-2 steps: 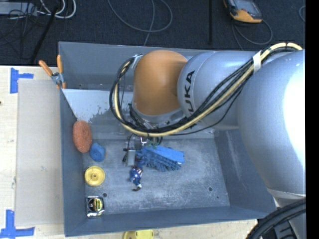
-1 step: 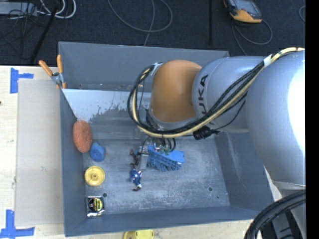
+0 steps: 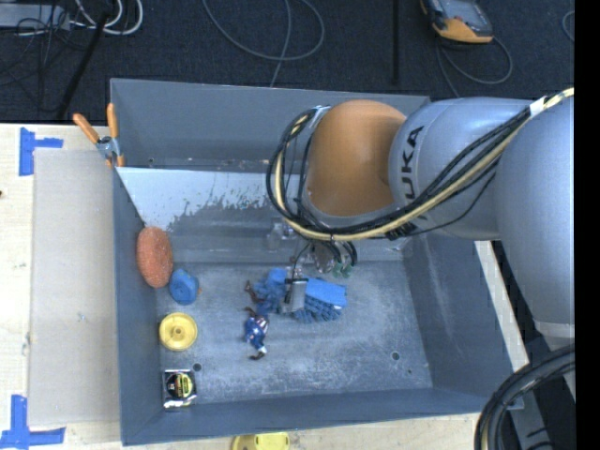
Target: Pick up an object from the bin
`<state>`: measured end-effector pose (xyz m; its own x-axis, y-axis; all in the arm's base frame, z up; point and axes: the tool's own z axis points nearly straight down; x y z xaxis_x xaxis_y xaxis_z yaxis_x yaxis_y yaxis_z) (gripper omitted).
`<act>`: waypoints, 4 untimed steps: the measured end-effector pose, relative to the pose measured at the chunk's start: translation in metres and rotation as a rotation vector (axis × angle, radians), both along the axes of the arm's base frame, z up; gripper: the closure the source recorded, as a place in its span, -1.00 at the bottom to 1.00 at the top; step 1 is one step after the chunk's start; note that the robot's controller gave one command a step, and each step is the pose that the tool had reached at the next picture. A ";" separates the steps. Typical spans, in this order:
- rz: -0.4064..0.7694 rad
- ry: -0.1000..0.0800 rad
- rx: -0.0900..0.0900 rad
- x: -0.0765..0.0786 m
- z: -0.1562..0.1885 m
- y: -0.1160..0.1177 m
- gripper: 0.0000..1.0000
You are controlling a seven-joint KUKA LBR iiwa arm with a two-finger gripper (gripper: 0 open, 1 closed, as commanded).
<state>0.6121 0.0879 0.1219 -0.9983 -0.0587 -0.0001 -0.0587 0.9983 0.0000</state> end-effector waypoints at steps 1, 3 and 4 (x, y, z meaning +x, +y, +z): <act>-0.097 0.001 0.000 -0.007 0.000 -0.018 -1.00; -0.151 0.002 0.000 -0.011 -0.052 -0.041 1.00; -0.151 0.002 0.000 -0.011 -0.052 -0.041 1.00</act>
Offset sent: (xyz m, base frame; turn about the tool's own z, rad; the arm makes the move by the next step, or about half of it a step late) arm -0.0050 -0.0384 -0.0519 0.1854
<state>0.6012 0.0466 0.0695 -0.9958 0.0920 0.0015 0.0920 0.9958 0.0002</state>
